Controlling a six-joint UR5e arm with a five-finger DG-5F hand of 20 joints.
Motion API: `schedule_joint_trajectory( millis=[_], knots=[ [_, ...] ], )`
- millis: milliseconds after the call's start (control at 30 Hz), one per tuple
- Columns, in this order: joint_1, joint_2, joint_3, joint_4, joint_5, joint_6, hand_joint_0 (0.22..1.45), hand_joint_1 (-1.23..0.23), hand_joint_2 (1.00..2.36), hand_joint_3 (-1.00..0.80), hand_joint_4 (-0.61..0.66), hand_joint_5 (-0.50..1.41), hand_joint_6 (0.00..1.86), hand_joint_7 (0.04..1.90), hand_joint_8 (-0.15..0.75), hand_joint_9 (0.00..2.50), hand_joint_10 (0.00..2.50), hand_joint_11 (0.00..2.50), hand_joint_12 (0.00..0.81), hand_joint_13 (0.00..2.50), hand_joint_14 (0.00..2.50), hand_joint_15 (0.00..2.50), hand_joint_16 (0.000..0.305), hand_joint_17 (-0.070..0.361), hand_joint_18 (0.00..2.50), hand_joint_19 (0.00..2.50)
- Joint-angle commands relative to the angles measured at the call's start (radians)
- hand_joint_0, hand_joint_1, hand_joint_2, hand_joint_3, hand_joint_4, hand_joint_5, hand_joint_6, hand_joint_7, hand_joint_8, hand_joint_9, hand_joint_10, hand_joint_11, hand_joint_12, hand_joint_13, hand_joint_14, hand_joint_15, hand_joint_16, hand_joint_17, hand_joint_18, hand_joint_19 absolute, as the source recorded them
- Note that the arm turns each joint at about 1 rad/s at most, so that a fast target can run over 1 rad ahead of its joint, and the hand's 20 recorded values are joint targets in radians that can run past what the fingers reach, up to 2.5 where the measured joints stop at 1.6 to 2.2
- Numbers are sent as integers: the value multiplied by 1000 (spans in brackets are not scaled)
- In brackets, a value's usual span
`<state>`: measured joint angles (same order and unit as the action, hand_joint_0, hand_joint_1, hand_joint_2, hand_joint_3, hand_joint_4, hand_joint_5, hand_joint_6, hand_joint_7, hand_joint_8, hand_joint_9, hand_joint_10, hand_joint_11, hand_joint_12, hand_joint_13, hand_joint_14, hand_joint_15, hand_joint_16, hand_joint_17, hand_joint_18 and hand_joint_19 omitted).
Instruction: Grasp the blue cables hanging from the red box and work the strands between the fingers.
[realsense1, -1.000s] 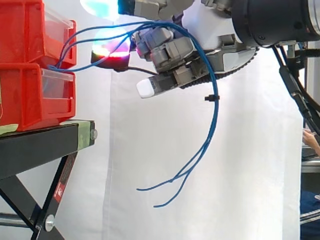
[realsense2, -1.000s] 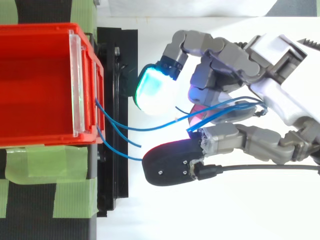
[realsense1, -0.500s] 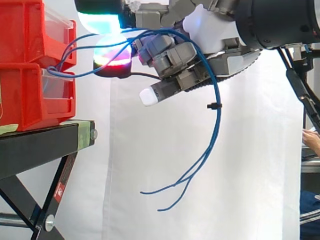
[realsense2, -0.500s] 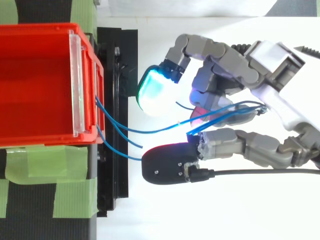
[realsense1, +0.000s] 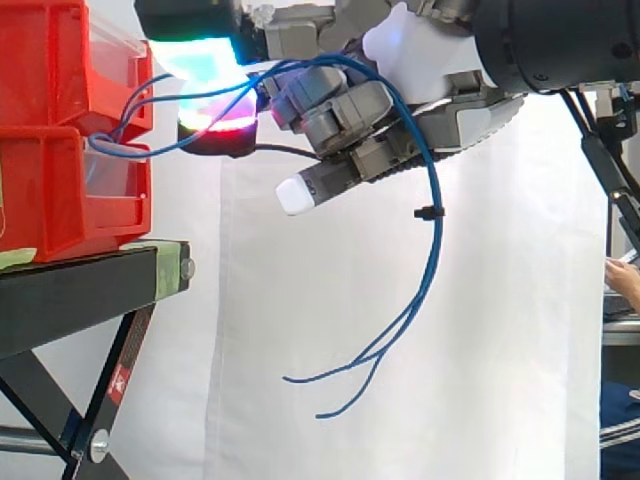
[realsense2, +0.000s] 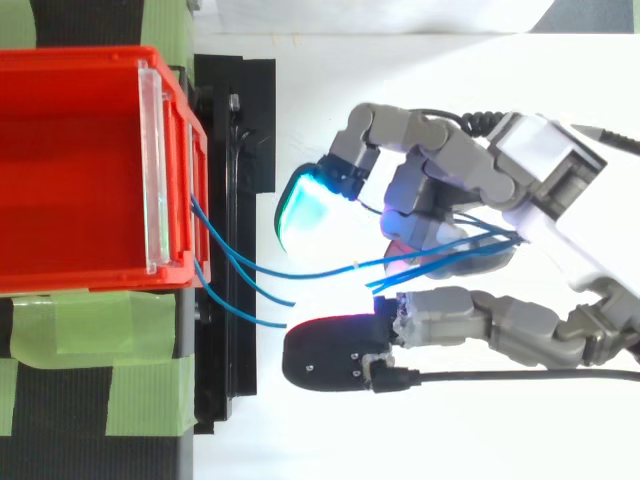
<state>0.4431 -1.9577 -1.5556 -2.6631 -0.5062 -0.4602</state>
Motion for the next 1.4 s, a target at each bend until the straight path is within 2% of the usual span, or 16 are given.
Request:
schedule_joint_trajectory(
  millis=[0, 133, 300, 400, 667, 833, 933, 967, 1000, 1067, 1100, 1133, 1200, 1267, 1367],
  knots=[
    [6, 0, 0, 0, 0, 0, 898, -760, 1015, -577, 303, -19, 478, 1287, 502, 298, 2500, 2500, 573, 819, 2500, 1630, 63, 142, 1088, 632],
    [8, 0, 0, 11, 0, 3, 925, -743, 1018, -459, 298, -16, 502, 1275, 504, 309, 2500, 2500, 564, 829, 2500, 1611, 62, 140, 1112, 643],
    [9, 0, 0, 26, 0, 6, 988, -685, 1021, -128, 304, 5, 632, 1209, 514, 353, 2500, 2500, 563, 878, 2500, 1591, 62, 139, 1151, 609],
    [11, 0, 0, 26, 0, 9, 1014, -661, 1019, -16, 311, 43, 645, 1204, 514, 370, 2500, 2500, 570, 895, 2500, 1584, 62, 139, 1152, 528],
    [11, 0, -1, 26, 0, 43, 1117, -668, 1016, 105, 291, 97, 628, 1224, 510, 386, 2500, 2500, 563, 880, 2500, 1525, 60, 135, 1019, 366],
    [9, 0, 0, 28, 0, 80, 1182, -688, 1014, 154, 255, 101, 635, 1233, 498, 373, 2500, 2500, 520, 837, 2500, 1581, 61, 138, 933, 360],
    [12, 0, 0, 28, 0, 104, 1194, -701, 1014, 291, 214, 90, 658, 1241, 493, 317, 2500, 2500, 512, 751, 2500, 1545, 63, 142, 877, 360],
    [12, 0, 0, 28, 0, 115, 1200, -711, 1012, 342, 199, 82, 669, 1237, 491, 289, 2500, 2500, 547, 754, 2500, 1577, 63, 141, 865, 355],
    [14, 0, 0, 28, 0, 121, 1198, -718, 1011, 380, 186, 62, 690, 1244, 482, 252, 2500, 2500, 545, 702, 2500, 1594, 63, 142, 860, 344],
    [16, 0, 0, 28, -3, 152, 1185, -733, 1008, 385, 178, 46, 703, 1234, 475, 223, 2500, 2500, 540, 689, 2500, 1599, 63, 143, 856, 380],
    [17, 0, -1, 28, -5, 176, 1128, -762, 1007, 396, 169, 9, 712, 1223, 475, 165, 2500, 2500, 551, 630, 2500, 1614, 67, 150, 929, 431],
    [17, 0, 0, 26, -5, 186, 1128, -761, 1003, 407, 170, -8, 788, 1169, 476, 150, 2500, 2500, 556, 629, 2500, 1564, 67, 151, 895, 315],
    [19, 0, 0, 26, -11, 216, 1112, -777, 1005, 399, 181, -25, 757, 1179, 472, 112, 2500, 2500, 563, 605, 2500, 1572, 68, 153, 861, 306],
    [19, 0, 0, 25, -12, 238, 1116, -781, 1004, 370, 185, -29, 754, 1174, 473, 105, 2500, 2500, 564, 586, 2500, 1587, 67, 151, 844, 303],
    [20, -1, -1, 22, -15, 256, 1190, -762, 1008, 319, 167, -12, 767, 1174, 457, 108, 2500, 2500, 549, 539, 2500, 1533, 62, 140, 727, 228]
  ],
)
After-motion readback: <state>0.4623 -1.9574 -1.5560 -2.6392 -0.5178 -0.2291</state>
